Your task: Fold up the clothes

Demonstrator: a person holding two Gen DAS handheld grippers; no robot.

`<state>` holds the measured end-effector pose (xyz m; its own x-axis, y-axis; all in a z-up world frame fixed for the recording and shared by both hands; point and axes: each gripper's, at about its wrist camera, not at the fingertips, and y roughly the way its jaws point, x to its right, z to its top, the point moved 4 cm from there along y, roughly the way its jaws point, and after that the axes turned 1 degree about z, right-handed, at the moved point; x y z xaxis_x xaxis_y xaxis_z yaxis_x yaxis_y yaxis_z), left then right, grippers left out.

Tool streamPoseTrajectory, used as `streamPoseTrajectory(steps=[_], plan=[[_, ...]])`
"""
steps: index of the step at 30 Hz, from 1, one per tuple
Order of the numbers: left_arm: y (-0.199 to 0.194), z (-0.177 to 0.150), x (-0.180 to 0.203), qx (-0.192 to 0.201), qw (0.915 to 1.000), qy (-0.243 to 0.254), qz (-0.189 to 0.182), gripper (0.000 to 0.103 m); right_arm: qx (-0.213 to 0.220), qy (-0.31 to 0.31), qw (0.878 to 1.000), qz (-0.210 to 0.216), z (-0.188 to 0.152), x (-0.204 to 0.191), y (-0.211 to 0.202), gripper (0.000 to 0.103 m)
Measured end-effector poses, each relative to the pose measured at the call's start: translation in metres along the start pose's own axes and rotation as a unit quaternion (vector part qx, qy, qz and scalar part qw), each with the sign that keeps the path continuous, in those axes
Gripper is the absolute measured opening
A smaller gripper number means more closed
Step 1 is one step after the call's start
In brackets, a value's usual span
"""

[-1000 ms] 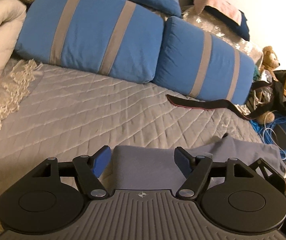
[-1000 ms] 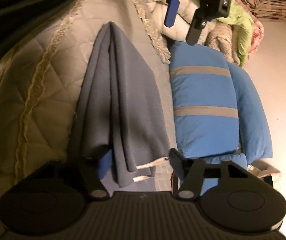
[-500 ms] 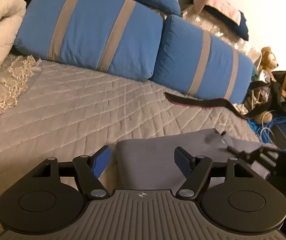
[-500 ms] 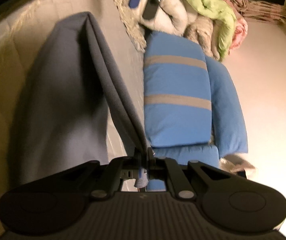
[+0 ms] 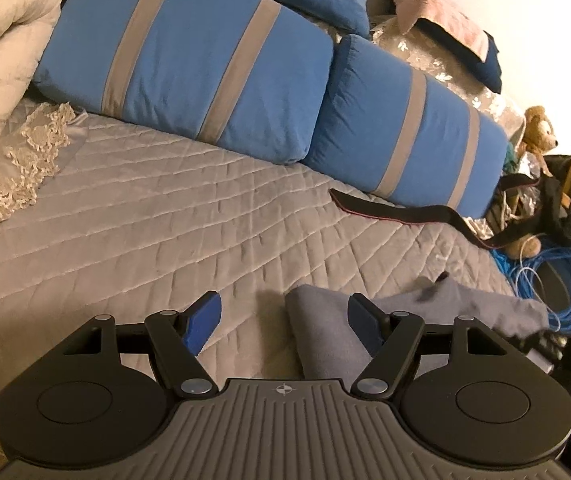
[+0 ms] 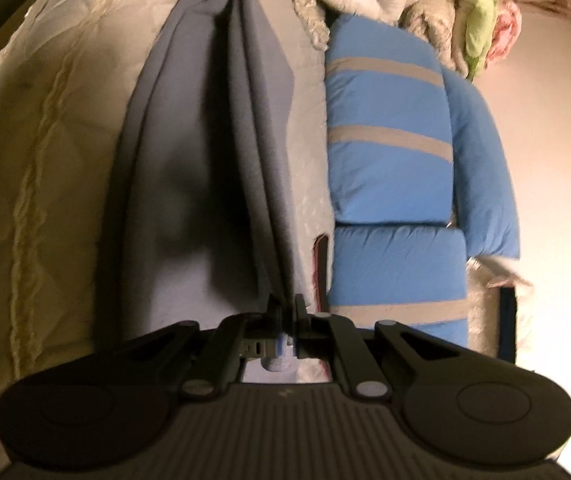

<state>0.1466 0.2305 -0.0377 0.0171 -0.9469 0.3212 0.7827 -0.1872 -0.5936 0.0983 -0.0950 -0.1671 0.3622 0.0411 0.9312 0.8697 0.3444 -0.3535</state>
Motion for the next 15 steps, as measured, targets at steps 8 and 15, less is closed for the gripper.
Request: streamPoseTrajectory(steps=[8, 15], plan=[[0.0, 0.002, 0.012, -0.006, 0.9999, 0.01, -0.002, 0.069, -0.034, 0.001, 0.999, 0.007, -0.032, -0.008, -0.007, 0.004], [0.008, 0.003, 0.022, -0.011, 0.9998, 0.015, -0.001, 0.069, -0.064, 0.0, 0.998, 0.023, -0.051, -0.015, -0.001, 0.004]])
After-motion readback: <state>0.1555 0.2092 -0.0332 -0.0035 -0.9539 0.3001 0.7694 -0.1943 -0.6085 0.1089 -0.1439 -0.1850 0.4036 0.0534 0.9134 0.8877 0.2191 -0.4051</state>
